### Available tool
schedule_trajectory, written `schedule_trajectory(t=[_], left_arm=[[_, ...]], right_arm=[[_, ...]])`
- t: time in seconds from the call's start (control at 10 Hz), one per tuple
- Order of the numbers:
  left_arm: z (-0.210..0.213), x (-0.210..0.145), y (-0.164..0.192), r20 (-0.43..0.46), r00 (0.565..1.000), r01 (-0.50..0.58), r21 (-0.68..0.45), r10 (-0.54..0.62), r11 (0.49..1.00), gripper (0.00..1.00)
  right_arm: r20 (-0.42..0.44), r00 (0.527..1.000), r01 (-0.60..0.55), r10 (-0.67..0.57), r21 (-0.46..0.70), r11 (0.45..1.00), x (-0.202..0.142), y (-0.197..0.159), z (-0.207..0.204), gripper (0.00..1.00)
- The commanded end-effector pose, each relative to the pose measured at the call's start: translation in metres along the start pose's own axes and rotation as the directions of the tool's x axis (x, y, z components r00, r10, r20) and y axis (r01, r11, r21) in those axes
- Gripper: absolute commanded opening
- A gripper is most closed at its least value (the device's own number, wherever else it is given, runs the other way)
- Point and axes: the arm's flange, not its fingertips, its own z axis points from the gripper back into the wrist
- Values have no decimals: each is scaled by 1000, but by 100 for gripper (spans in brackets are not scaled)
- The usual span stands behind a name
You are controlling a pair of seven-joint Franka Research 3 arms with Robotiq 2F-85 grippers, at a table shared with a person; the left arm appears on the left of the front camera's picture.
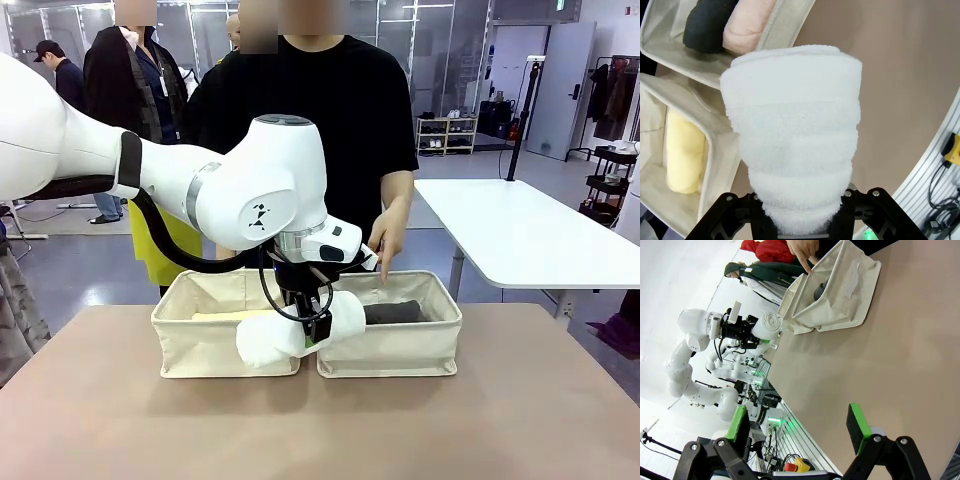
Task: Divide the towels into two baskets.
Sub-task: Pick up one hotel-folded towel from the bottom of the table and place it in the Fabric basket indicated by the person.
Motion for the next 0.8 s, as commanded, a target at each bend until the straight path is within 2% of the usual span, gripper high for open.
schedule_trajectory(t=[0.0, 0.1, 0.2, 0.3, 0.5, 0.6, 0.7], left_arm=[[0, 1, 0, 0, 1000, 2, -1, -2, 1000, 37], [4, 11, 19, 102, 976, 186, 61, -192, 981, 37], [11, 26, 36, 92, 952, 289, 45, -292, 956, 37], [13, 39, 42, 43, 927, 372, 31, -373, 928, 37], [16, 66, 38, -32, 864, 504, 61, -502, 862, 37], [16, 83, 37, 5, 845, 532, 76, -534, 843, 37], [9, 104, 38, -9, 845, 533, 101, -535, 840, 37]], right_arm=[[2, 1000, 26, -26, -2, 1000, 0, 5, 0, 98], [2, 1000, 26, -26, -2, 1000, 0, 5, 0, 98], [2, 1000, 26, -26, -2, 1000, 0, 5, 0, 98], [2, 1000, 26, -26, -2, 1000, 0, 5, 0, 98], [2, 1000, 26, -26, -2, 1000, 0, 5, 0, 98], [2, 1000, 26, -26, -2, 1000, 0, 5, 0, 98], [2, 1000, 26, -26, -2, 1000, 0, 5, 0, 98]])
